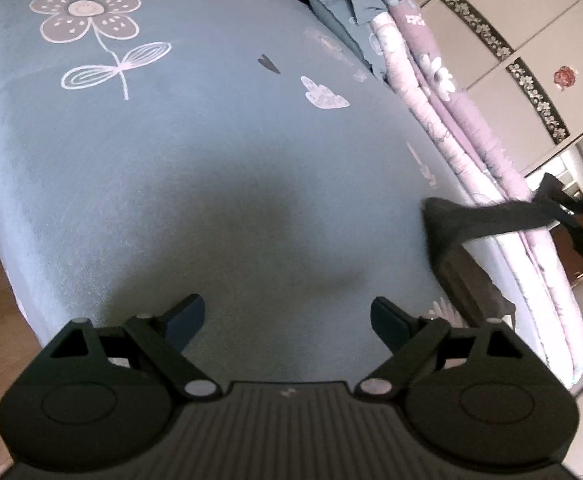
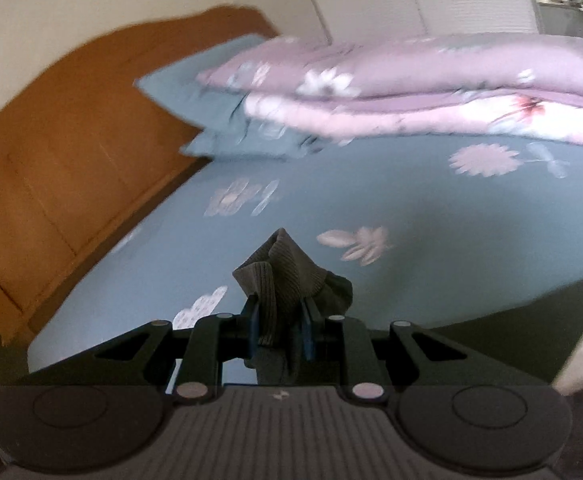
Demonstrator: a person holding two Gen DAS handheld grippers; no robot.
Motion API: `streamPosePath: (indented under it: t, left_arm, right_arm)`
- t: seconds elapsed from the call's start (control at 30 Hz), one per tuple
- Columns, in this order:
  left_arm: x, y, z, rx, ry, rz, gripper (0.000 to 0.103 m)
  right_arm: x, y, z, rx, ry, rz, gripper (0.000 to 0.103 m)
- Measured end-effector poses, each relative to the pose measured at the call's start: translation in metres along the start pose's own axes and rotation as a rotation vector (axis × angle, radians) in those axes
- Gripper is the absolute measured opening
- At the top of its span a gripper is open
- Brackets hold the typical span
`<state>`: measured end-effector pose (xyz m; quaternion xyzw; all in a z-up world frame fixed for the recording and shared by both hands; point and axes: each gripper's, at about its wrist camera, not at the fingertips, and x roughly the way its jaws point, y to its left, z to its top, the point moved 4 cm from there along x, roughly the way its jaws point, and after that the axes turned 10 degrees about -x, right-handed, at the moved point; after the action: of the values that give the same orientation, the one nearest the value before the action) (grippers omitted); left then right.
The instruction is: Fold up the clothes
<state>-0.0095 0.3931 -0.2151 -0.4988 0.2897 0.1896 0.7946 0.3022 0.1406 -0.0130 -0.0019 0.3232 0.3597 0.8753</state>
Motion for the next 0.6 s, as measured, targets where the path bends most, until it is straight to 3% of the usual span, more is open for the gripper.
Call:
streamPosePath:
  t: [0.13,0.27,0.6]
  left_arm:
    - [-0.007,-0.006,0.0,-0.056,0.01,0.036,0.089]
    - [-0.014,-0.028,-0.007,-0.021,0.0,0.012,0.089]
    - [0.007,-0.1,-0.037,0.096,0.084,-0.018,0.089]
  right_arm:
    - [-0.035,-0.037,0.006,0.051,-0.051,-0.026,0.025]
    - [-0.066,-0.075,0.014,0.081,-0.101,-0.061,0.025]
    - [-0.135,-0.172,0.009,0.169,-0.175,-0.173,0.025]
